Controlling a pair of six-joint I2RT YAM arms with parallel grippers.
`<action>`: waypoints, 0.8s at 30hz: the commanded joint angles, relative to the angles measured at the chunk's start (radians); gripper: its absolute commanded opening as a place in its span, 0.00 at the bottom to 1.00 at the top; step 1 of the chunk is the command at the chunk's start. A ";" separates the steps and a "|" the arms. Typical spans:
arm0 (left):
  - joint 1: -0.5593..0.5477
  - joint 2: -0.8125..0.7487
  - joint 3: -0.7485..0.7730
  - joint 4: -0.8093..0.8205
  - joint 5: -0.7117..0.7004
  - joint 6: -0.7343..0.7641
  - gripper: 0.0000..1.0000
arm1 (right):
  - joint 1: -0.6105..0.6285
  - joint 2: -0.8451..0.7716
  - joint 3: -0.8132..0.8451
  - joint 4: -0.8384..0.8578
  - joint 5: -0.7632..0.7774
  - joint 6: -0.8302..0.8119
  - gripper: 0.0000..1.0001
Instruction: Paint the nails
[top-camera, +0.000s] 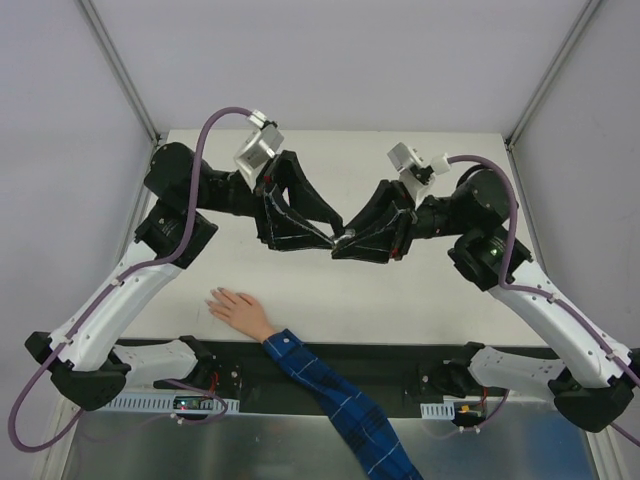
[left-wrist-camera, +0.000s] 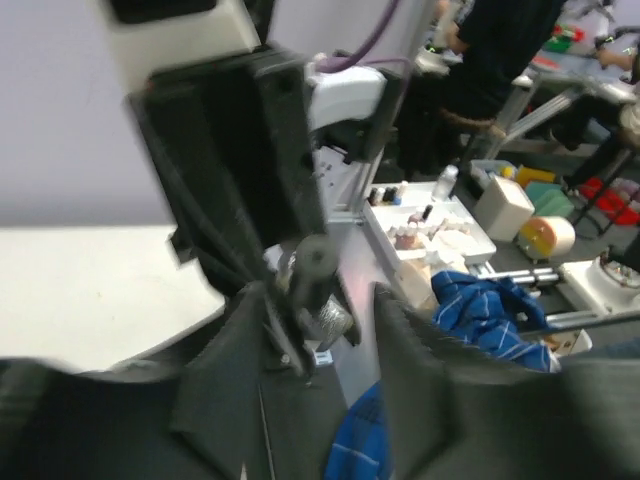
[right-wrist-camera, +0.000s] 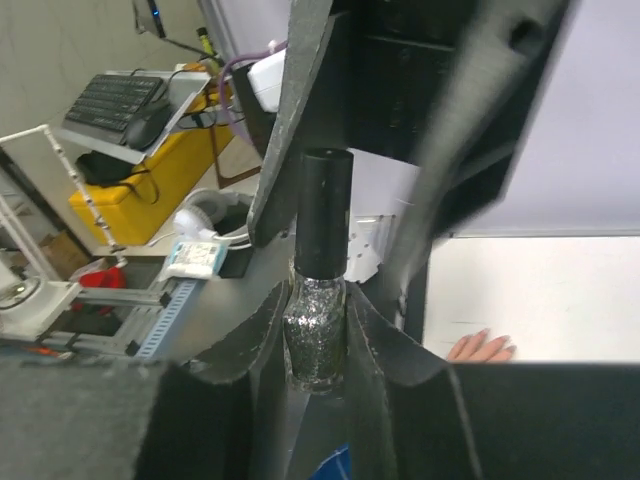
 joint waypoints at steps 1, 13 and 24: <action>0.081 0.007 0.067 -0.113 -0.035 -0.017 0.65 | -0.044 -0.048 0.050 -0.090 0.026 -0.134 0.00; 0.103 -0.022 0.127 -0.358 -0.640 0.048 0.85 | 0.056 -0.028 0.121 -0.395 0.810 -0.519 0.00; -0.002 0.068 0.160 -0.358 -0.718 0.088 0.76 | 0.197 0.010 0.153 -0.398 1.088 -0.626 0.00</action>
